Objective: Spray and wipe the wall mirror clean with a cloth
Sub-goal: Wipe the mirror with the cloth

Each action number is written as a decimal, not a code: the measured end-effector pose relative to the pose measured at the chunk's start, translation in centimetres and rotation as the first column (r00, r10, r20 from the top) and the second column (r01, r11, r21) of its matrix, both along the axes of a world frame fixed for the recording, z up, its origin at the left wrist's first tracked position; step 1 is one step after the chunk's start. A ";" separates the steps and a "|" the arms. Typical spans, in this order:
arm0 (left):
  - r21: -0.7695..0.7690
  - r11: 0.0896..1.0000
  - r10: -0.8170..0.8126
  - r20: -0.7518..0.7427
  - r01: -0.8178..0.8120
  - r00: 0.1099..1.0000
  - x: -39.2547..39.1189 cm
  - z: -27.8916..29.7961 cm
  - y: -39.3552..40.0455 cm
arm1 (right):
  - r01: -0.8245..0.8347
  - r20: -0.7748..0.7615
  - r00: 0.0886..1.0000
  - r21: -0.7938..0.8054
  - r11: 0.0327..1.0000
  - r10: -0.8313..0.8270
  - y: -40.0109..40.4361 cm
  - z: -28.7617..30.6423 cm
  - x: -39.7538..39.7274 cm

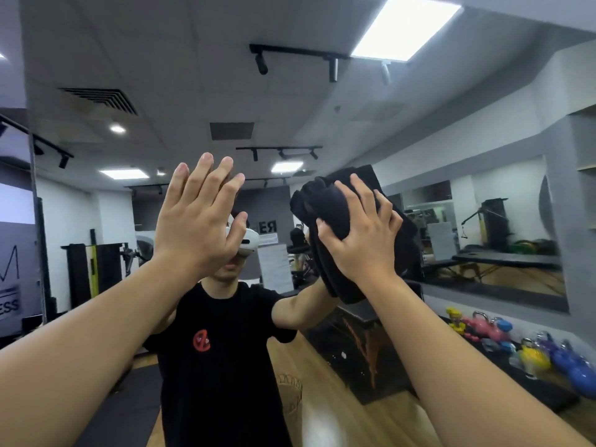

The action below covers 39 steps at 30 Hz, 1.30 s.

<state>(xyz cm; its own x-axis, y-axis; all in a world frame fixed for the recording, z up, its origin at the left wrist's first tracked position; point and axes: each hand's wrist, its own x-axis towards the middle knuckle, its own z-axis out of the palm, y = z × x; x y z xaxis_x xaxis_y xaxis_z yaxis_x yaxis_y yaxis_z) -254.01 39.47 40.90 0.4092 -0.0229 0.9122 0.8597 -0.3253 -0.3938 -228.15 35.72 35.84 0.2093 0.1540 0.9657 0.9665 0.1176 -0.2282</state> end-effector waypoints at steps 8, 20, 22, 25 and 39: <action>0.042 0.998 0.045 -0.011 -0.044 0.999 3.9 3.4 -1.9 | -0.009 -0.142 0.990 0.085 0.996 0.021 0.6 -0.6 4.3; 0.074 0.986 -0.110 -0.372 0.147 0.922 18.1 1.2 -0.9 | -0.011 -0.231 0.972 0.119 0.993 0.038 0.8 -2.1 12.7; 0.065 0.985 -0.120 -0.384 0.157 0.915 20.1 1.1 -0.7 | -0.006 -0.224 0.974 0.116 0.993 0.032 0.7 -2.3 14.0; 0.091 0.985 -0.098 -0.392 0.144 0.915 21.9 1.0 -0.1 | -0.008 -0.214 0.976 0.103 0.995 0.030 0.6 -2.6 15.9; 0.104 0.992 -0.023 -0.421 0.074 0.907 22.1 1.4 -0.6 | -0.029 -0.242 0.968 0.126 0.992 0.059 0.4 -2.2 21.6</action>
